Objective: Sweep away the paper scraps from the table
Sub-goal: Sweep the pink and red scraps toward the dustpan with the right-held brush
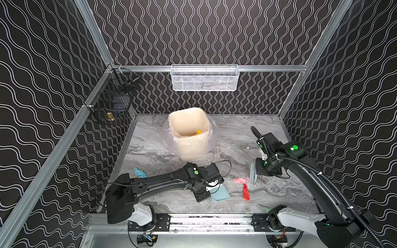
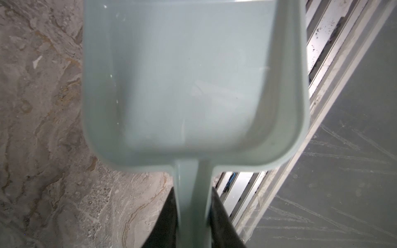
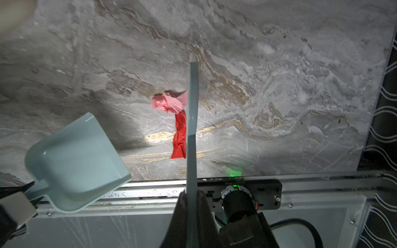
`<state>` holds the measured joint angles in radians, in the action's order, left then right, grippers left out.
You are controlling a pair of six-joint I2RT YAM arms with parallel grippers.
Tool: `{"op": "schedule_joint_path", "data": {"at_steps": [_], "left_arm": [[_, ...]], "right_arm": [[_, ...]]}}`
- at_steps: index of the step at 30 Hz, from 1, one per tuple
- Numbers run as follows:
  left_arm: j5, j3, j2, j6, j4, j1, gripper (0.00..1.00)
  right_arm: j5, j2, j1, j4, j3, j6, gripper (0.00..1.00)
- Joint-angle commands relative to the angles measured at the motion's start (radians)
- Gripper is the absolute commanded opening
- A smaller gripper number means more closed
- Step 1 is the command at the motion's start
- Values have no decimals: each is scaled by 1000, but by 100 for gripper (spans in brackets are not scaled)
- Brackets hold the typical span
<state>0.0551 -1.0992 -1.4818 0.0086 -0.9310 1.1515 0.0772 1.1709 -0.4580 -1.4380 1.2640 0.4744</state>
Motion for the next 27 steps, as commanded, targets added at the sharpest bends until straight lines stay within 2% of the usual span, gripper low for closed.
{"op": "schedule_joint_path", "data": {"at_steps": [1,10,16,27], "left_arm": [[16,-5,-22,34,27,7,3],[-14,-52,-152,105,90,12,3],[-22,-71,-210,117,126,19,3],[-14,-73,-274,116,176,24,2]], "right_arm": [[-21,-12,5,-37,-68,53,0],[-42,-22,2,-35,-156,46,0],[-85,-4,-36,-3,-174,55,0],[-137,55,-196,68,-146,142,0]]}}
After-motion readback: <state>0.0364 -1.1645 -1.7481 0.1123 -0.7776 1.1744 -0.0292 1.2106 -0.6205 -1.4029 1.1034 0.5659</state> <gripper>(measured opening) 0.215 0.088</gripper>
